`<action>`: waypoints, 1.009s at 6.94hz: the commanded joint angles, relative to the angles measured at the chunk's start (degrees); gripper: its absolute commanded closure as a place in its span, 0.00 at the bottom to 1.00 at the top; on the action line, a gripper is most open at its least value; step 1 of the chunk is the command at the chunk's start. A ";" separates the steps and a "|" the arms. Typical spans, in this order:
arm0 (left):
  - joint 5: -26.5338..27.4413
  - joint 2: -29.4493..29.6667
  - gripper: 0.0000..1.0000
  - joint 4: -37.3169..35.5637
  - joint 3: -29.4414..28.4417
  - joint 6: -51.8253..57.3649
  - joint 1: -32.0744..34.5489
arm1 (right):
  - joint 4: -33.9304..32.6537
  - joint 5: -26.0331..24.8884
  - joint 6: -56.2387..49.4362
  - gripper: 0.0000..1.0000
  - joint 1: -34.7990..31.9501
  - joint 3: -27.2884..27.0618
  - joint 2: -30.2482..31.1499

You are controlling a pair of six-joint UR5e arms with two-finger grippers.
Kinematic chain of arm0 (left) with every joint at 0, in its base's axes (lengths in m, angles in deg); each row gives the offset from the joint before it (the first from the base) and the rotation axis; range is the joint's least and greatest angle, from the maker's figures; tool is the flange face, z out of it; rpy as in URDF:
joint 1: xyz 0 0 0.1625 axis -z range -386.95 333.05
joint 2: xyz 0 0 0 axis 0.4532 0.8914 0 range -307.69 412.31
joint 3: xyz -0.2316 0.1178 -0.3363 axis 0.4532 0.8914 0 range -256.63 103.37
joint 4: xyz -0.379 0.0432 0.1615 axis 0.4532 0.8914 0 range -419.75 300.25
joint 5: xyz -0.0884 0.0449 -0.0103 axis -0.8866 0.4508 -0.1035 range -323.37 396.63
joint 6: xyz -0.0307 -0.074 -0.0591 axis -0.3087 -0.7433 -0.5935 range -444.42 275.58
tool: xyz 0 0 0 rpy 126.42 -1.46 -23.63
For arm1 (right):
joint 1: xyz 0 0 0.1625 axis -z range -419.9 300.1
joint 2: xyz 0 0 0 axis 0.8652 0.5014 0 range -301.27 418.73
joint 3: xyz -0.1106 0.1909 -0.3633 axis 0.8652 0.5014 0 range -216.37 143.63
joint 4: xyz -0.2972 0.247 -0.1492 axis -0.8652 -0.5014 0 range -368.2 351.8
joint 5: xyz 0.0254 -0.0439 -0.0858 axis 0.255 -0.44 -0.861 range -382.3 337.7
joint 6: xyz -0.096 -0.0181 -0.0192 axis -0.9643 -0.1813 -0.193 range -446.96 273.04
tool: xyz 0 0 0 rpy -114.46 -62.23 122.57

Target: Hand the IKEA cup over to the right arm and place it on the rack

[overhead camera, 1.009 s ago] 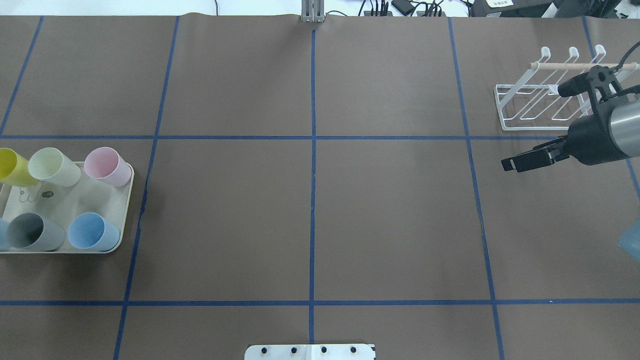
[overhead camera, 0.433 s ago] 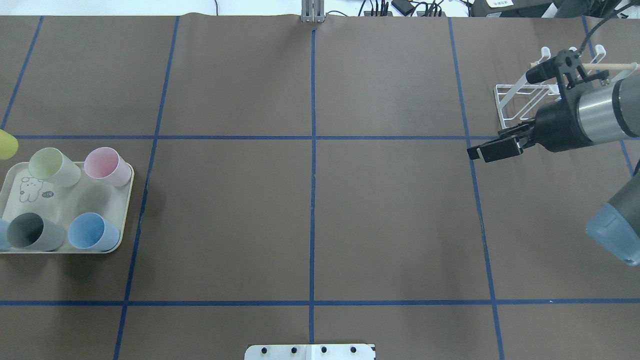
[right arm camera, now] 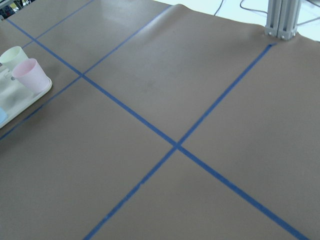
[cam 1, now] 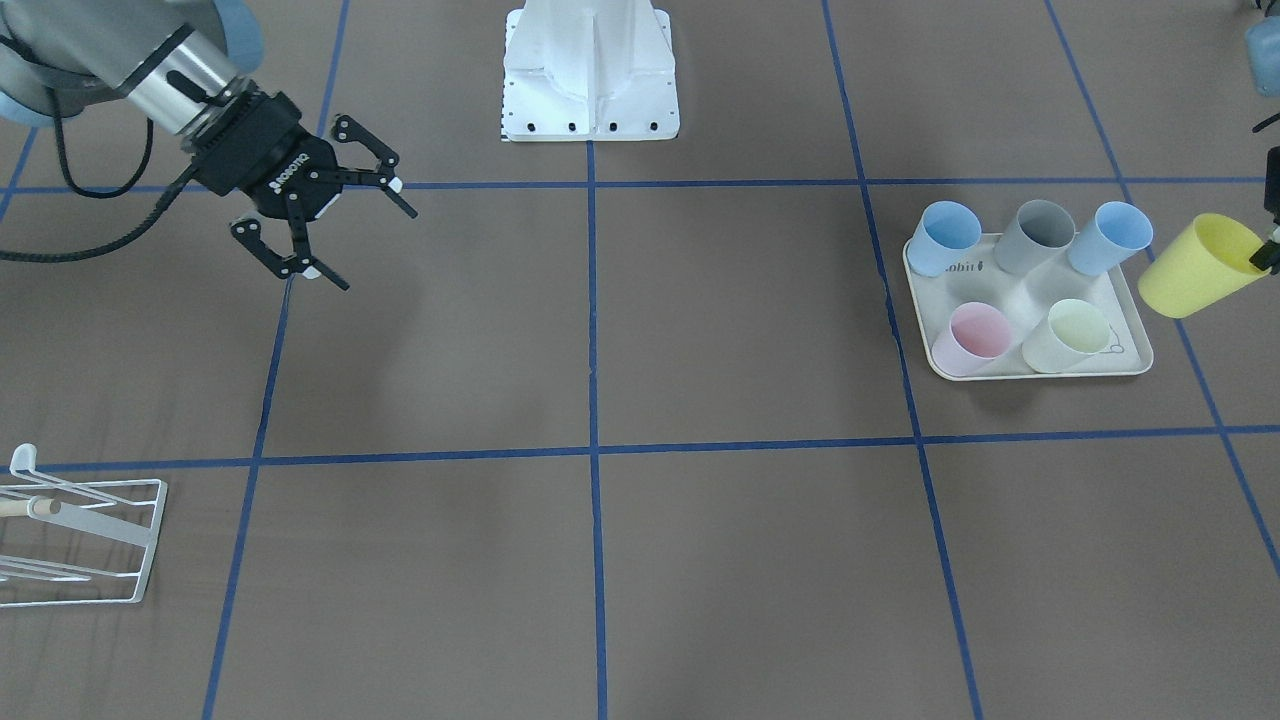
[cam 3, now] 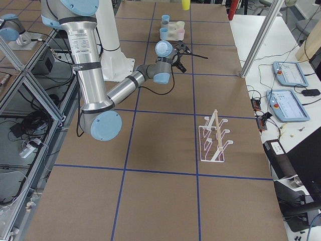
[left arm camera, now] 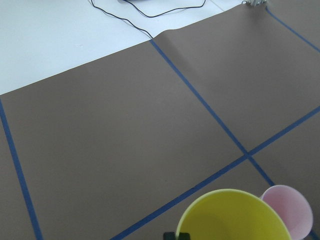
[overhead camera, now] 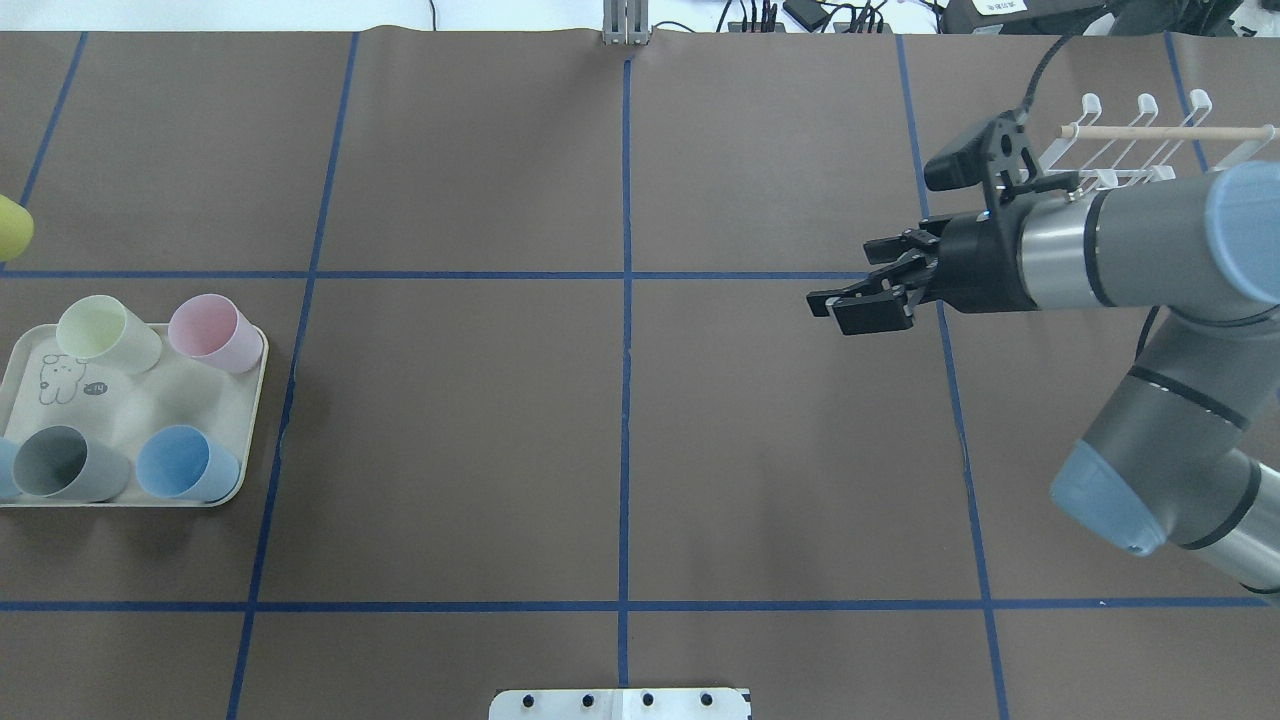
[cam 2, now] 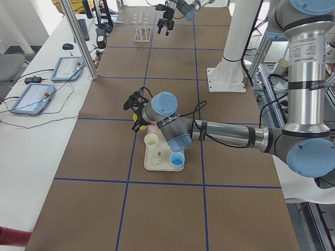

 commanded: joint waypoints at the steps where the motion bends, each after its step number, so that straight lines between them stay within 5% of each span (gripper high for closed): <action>1: -3.92 1.98 1.00 -0.39 7.41 -16.36 -6.10 | 6.57 -9.64 -7.34 0.01 9.23 2.49 -2.82; 4: -1.59 12.50 1.00 -0.21 11.57 -39.59 -18.32 | 22.46 -9.65 -16.35 0.01 13.65 14.95 -9.83; 6: 10.83 17.96 1.00 2.32 11.92 -50.41 -29.45 | 35.47 -9.92 -16.26 0.01 14.53 22.09 -11.70; 7: 17.35 20.34 1.00 2.34 11.92 -54.03 -35.26 | 36.05 -10.01 -15.92 0.01 14.54 22.11 -11.88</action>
